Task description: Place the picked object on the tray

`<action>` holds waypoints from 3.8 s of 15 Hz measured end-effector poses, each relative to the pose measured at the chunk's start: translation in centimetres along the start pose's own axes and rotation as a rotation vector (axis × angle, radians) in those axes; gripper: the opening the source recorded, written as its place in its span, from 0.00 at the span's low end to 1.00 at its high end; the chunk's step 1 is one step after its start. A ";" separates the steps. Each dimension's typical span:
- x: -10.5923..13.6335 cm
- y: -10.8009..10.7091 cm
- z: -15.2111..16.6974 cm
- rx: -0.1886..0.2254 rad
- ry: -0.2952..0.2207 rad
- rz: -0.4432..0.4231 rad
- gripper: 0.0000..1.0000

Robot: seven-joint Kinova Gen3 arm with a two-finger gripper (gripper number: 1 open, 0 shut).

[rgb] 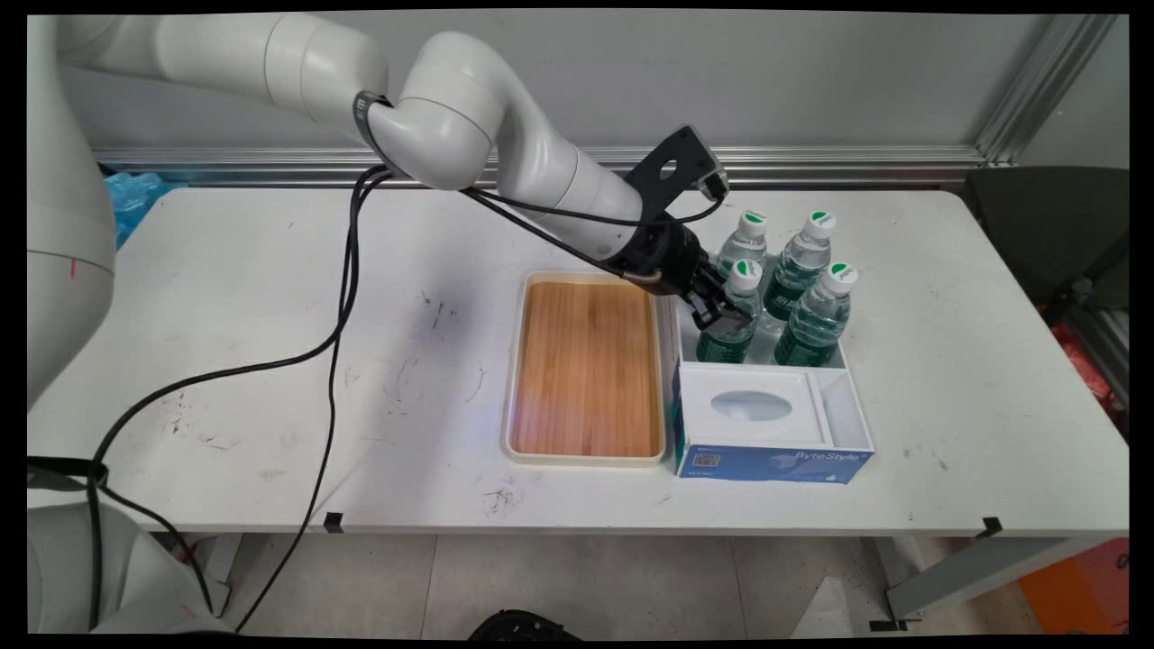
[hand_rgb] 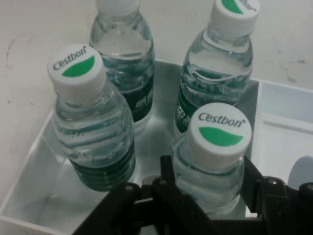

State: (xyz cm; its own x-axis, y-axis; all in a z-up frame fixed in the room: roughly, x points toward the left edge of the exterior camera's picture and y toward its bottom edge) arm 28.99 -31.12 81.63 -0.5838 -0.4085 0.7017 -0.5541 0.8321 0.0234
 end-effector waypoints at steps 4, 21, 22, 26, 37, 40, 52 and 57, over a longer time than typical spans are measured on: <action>0.6 -0.1 -0.7 0.003 0.006 0.010 0.00; 6.4 0.0 -14.8 -0.015 0.020 0.083 0.00; 5.9 0.0 -15.6 -0.017 0.011 0.085 0.00; 3.1 -0.1 -18.0 -0.020 -0.025 0.101 0.00; -3.8 -0.8 -16.4 -0.035 -0.047 0.160 0.00; -4.9 -0.9 -15.5 -0.043 -0.046 0.170 0.00; -6.5 -1.1 -12.0 -0.068 -0.014 0.199 0.00; -6.5 -1.1 -11.2 -0.075 0.000 0.206 0.00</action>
State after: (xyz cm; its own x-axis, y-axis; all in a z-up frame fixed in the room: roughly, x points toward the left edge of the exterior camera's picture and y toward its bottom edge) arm 40.01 -25.15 85.00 -0.6801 -0.2267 0.6972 -0.3773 0.9236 -0.0678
